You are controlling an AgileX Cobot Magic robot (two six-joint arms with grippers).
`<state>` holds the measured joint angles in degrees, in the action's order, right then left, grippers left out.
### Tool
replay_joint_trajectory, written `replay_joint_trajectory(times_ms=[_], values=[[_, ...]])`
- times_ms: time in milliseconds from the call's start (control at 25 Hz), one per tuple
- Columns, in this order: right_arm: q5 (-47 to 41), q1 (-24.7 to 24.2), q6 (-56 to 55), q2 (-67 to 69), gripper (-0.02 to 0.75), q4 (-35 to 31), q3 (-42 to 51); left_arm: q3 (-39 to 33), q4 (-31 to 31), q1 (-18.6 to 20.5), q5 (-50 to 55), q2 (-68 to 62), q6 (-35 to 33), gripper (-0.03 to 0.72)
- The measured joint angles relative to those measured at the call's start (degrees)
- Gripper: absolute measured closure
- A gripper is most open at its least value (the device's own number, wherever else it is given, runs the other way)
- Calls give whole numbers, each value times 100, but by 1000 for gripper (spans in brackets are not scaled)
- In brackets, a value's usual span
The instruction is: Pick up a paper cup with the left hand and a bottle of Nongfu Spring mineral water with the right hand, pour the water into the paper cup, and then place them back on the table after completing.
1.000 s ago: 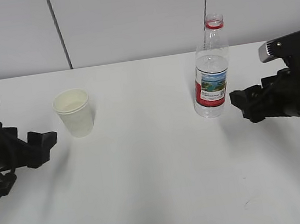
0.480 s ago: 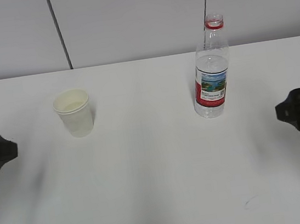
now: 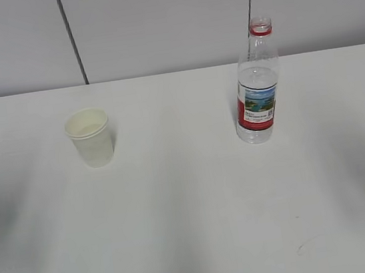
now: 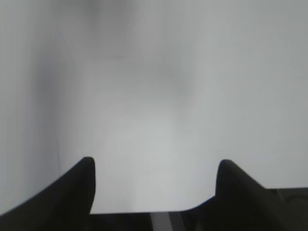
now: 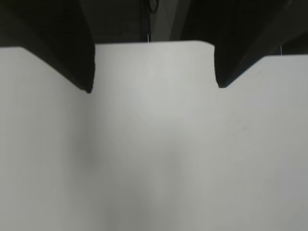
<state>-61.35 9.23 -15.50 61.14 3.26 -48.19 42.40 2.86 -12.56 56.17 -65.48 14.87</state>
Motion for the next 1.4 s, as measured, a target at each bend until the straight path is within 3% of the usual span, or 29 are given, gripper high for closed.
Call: replay_joint_trajectory(times_ms=[120,320,960,1400], values=[[-715,0,115,-5,168,-139,-264,198,-17,0,576,0,-17,210],[-880,0,206,-82,169,-623,-337,343,-38,0,1332,11,-22,209],[-918,0,608,-220,169,-833,-337,362,-203,0,1385,476,-209,210],[-979,0,656,-1737,169,-833,-337,362,-376,0,1517,2313,-303,211]])
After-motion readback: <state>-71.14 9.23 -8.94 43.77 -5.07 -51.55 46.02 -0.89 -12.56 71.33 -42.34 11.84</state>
